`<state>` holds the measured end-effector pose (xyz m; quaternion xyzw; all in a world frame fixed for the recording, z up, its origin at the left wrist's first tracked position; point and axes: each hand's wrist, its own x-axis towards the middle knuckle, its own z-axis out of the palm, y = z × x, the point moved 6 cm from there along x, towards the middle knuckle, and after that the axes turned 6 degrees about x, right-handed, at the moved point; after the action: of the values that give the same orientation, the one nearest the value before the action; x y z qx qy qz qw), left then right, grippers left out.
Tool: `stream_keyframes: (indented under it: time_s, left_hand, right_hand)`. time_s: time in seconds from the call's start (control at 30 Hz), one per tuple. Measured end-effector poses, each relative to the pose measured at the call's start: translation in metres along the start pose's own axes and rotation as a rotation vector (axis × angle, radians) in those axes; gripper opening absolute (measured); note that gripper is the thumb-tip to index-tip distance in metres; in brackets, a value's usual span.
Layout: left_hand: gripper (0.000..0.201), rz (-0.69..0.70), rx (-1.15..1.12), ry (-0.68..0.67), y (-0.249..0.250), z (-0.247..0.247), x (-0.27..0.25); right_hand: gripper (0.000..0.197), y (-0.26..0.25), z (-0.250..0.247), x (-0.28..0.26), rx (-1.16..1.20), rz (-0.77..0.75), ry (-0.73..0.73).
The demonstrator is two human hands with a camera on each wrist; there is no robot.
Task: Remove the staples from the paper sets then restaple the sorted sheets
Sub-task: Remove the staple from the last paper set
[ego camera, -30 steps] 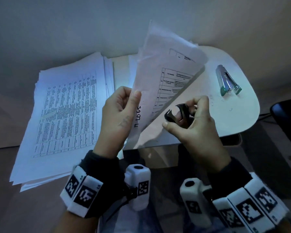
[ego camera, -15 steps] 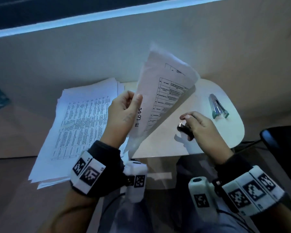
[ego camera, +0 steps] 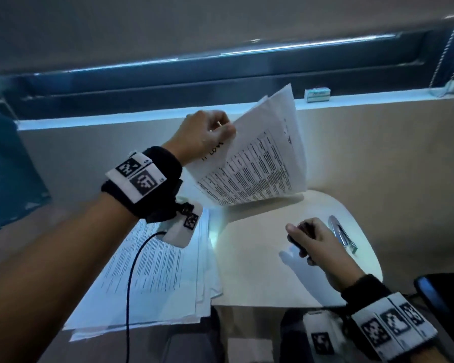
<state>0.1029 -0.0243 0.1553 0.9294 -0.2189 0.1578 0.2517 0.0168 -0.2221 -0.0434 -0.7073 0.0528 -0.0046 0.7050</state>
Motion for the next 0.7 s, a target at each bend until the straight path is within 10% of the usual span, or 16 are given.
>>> stream_keyframes:
  time_s: [0.27,0.47,0.7]
  left_hand:
    - [0.008,0.173,0.169,-0.056,0.020,-0.039,0.032]
    - [0.013,0.237,0.133,0.019,0.030,-0.046,0.034]
    - [0.031,0.224,0.459,0.322,0.039,-0.054,0.021]
  right_hand:
    - [0.032,-0.053,-0.021,0.019,-0.029,-0.132,0.030]
    - [0.075,-0.144,-0.019,0.037,0.002,-0.393,0.189]
    - [0.049,-0.170,0.009,0.057,0.185,-0.507,0.235]
